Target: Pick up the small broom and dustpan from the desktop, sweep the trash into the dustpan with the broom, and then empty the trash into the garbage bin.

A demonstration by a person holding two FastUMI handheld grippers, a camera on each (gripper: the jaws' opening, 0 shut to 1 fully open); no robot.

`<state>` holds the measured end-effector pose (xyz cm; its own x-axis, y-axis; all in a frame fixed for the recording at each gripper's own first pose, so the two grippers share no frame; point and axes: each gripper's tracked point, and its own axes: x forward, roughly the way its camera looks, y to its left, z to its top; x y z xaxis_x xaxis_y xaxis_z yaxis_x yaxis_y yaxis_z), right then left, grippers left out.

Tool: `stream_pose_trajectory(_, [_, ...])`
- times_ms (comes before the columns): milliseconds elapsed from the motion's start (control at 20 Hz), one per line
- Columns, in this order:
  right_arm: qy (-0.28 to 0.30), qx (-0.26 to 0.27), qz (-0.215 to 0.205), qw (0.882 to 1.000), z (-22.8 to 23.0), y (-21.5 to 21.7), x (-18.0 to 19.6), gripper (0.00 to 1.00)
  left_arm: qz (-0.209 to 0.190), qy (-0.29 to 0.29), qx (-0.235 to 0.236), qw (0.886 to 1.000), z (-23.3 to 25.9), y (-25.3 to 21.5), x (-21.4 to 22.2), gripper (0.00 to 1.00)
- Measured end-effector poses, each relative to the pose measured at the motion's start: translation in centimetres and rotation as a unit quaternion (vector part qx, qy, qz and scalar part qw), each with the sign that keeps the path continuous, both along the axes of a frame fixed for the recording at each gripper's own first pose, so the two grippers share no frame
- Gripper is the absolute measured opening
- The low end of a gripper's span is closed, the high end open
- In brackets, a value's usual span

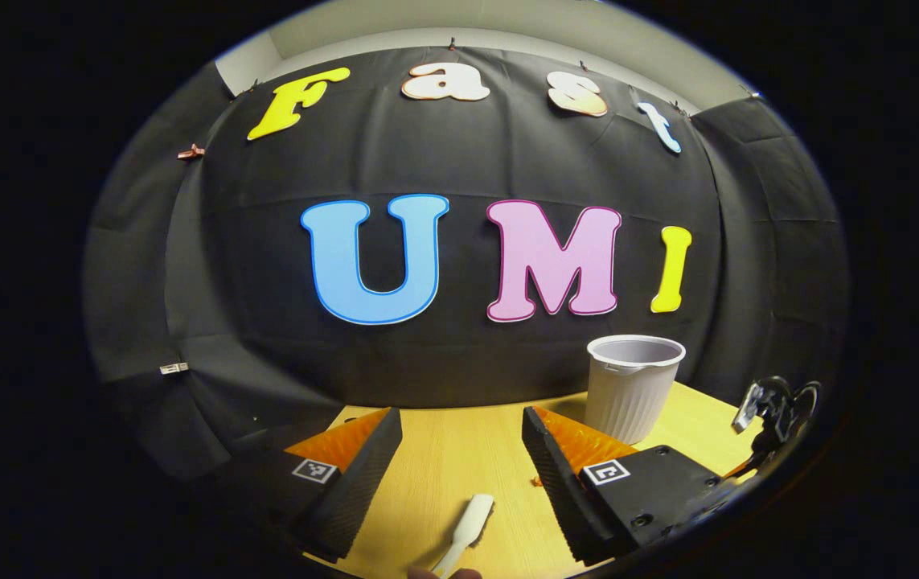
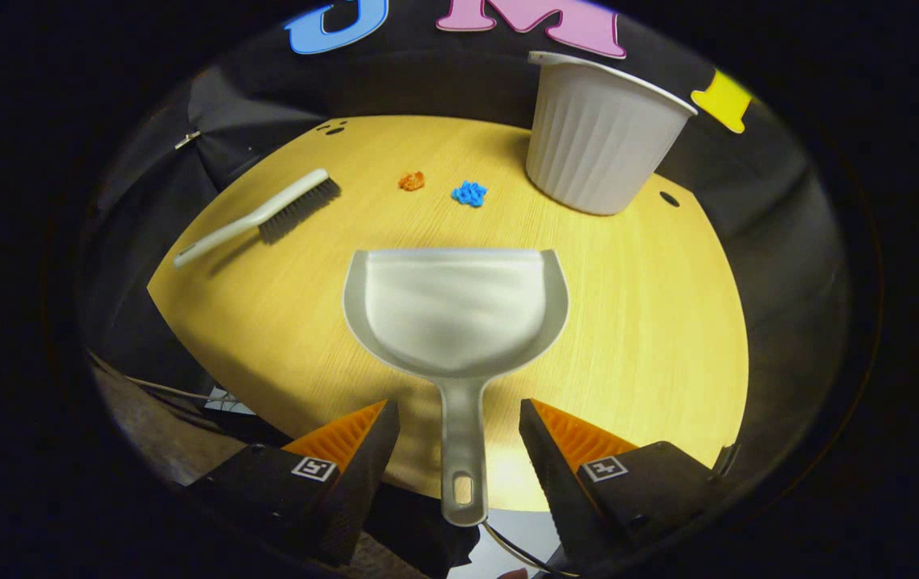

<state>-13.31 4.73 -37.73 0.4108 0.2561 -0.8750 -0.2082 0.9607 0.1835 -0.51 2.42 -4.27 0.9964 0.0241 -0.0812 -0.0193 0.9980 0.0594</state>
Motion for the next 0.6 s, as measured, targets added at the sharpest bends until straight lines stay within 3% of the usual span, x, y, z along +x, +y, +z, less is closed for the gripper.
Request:
stream_pose_trajectory(450, [0.063, -0.002, -0.006, 0.998, -5.0, 1.0, 1.7, 0.86, 0.016, 0.017, -0.002, 1.0, -1.3, 0.4, -0.7, 0.95])
stream_pose_trajectory(600, [0.066, 0.003, -0.008, 0.998, -5.0, 1.2, 2.1, 0.75, 0.023, 0.022, -0.003, 0.999, -1.8, 0.7, -0.6, 0.95])
